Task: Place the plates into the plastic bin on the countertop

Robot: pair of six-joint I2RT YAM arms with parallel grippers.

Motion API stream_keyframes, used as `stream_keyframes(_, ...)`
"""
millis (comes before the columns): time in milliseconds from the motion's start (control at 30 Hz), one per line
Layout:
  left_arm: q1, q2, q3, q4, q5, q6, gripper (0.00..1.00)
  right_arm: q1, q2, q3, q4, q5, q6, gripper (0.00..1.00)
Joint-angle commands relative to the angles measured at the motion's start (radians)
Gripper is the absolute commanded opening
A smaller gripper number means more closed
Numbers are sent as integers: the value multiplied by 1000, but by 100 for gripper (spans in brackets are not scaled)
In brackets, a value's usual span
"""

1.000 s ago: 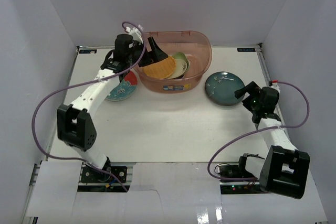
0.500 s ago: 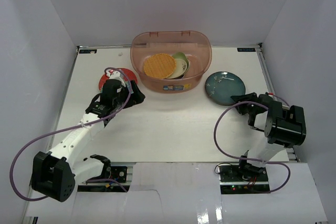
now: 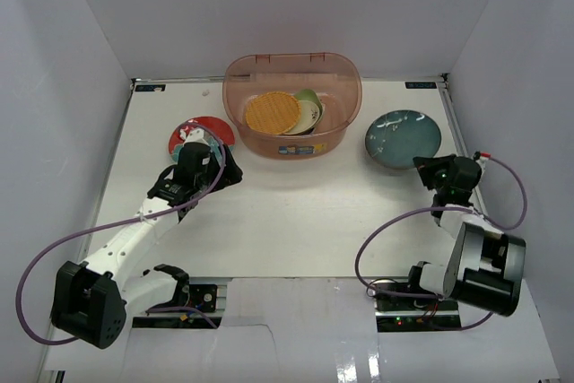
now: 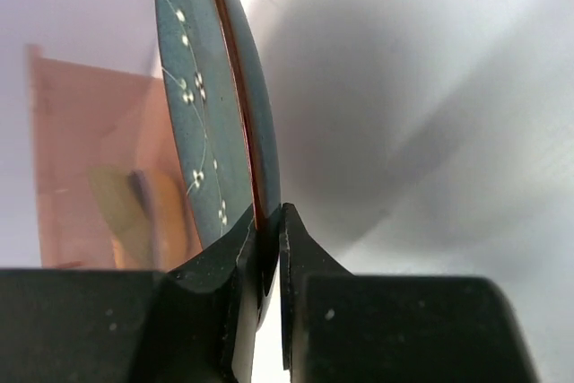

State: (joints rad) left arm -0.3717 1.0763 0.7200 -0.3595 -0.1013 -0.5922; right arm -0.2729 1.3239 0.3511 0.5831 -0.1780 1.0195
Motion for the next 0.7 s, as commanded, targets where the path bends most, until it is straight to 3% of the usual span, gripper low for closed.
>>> stream_keyframes(0,-24,-33,36,10,-57,17,98,8,-198,205,80,25,-96,8)
stream_keyframes(100,-42,-50,38,7,-80,22,98,30,-244,356,18,-36,-153,8)
stream_keyframes(233,-79,-73,39,5,-100,28,98,214,-161,613,-101,-109,-280,8)
stream_keyframes(400,-98,-102,38,-4,-121,28,98,443,116,964,-212,-175,-351,8)
stream_keyframes(667,-127,-133,35,-27,-167,15,98,589,518,1406,-463,-141,-446,8)
